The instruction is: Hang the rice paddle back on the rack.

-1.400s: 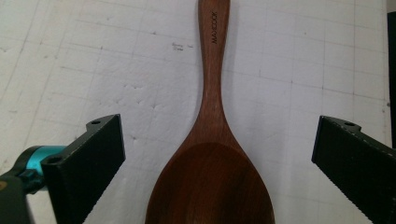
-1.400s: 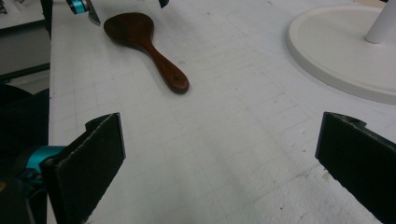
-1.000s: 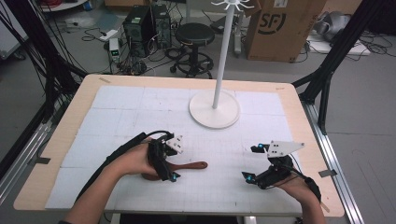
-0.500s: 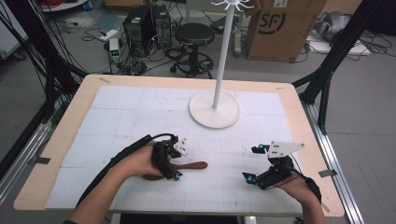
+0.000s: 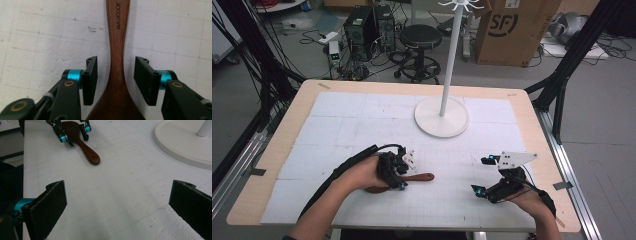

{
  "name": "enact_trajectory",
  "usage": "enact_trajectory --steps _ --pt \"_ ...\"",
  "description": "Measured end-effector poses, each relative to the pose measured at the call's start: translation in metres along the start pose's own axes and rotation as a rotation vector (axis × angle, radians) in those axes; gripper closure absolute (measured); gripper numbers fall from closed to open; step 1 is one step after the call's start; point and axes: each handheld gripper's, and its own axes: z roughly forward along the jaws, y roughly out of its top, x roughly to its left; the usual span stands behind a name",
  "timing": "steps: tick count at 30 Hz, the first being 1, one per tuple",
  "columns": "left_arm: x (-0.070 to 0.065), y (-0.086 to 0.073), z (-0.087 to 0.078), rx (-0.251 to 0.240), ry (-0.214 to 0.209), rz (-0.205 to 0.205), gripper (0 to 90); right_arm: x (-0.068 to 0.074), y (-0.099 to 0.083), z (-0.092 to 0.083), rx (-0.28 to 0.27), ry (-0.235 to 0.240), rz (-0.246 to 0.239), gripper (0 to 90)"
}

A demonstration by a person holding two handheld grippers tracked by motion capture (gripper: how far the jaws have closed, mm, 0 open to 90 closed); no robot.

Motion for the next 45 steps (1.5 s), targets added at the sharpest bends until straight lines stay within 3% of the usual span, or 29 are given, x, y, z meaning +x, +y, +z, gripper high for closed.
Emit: enact_trajectory --steps 12,31,37,45 --pt "0.001 0.006 0.000 0.045 -0.013 0.020 73.7 0.000 0.000 0.000 0.005 0.002 0.002 0.3" --pt "-0.005 0.030 0.006 0.216 0.014 0.047 75.7 0.000 -0.001 0.001 0.014 0.003 0.000 0.4" --pt "-0.007 0.031 0.006 0.222 0.023 0.074 76.1 0.000 -0.001 0.001 0.014 0.001 -0.001 0.4" --pt "-0.006 0.029 0.004 0.202 0.013 0.074 76.5 0.000 -0.002 0.001 0.015 0.001 0.003 0.4"
